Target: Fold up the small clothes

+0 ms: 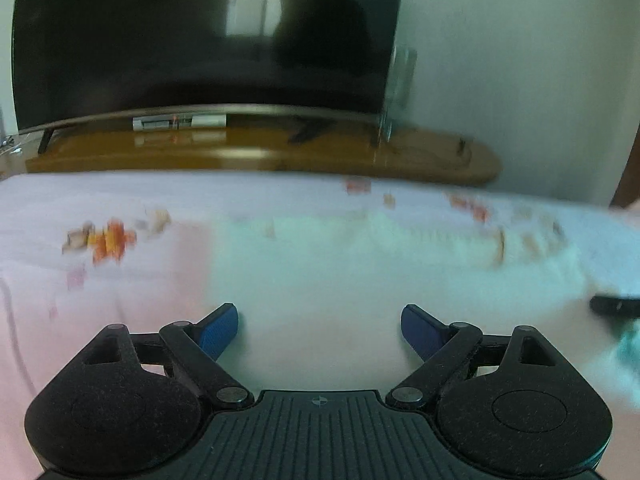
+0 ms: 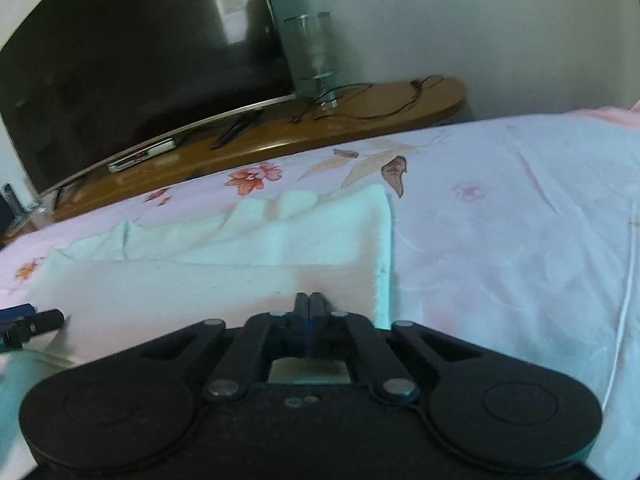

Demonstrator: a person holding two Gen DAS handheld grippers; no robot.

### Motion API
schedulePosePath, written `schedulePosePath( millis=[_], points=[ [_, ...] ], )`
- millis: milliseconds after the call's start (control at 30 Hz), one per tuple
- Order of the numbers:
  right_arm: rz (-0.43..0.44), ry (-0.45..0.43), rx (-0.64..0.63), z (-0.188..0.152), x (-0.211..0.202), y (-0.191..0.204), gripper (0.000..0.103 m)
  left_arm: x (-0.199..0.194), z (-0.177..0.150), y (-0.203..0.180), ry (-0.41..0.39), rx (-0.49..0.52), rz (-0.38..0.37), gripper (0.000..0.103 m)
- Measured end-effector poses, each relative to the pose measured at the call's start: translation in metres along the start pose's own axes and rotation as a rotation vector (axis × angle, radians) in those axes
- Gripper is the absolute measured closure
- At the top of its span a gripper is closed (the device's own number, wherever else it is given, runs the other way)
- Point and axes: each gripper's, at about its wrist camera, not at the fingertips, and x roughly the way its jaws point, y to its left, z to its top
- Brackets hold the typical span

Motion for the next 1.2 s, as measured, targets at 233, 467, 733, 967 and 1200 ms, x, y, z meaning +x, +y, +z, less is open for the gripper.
schedulePosePath(
  millis=[233,467,733,967,1200],
  points=[
    [0.091,-0.017,-0.023,0.011,0.027,0.057,0.085,0.051,0.027,0.006,0.01,0.028,0.011,0.014],
    [-0.082,-0.033,0.044,0.017,0.041,0.047,0.088,0.041,0.012,0.023,0.032,0.03,0.148,0.01],
    [0.034,-0.021,-0.193,0.001,0.045,0.106,0.082,0.043,-0.013,-0.037,0.039,0.152,0.074,0.01],
    [-0.236,-0.055,-0.104,0.0,0.019,0.054,0.083,0.014,-0.017,-0.005,0.015,0.018,0.132,0.01],
    [-0.05,-0.065,-0.203,-0.029,0.006,0.092,0.08,0.007,-0.034,-0.052,0.014,0.191,0.103,0.01]
  ],
)
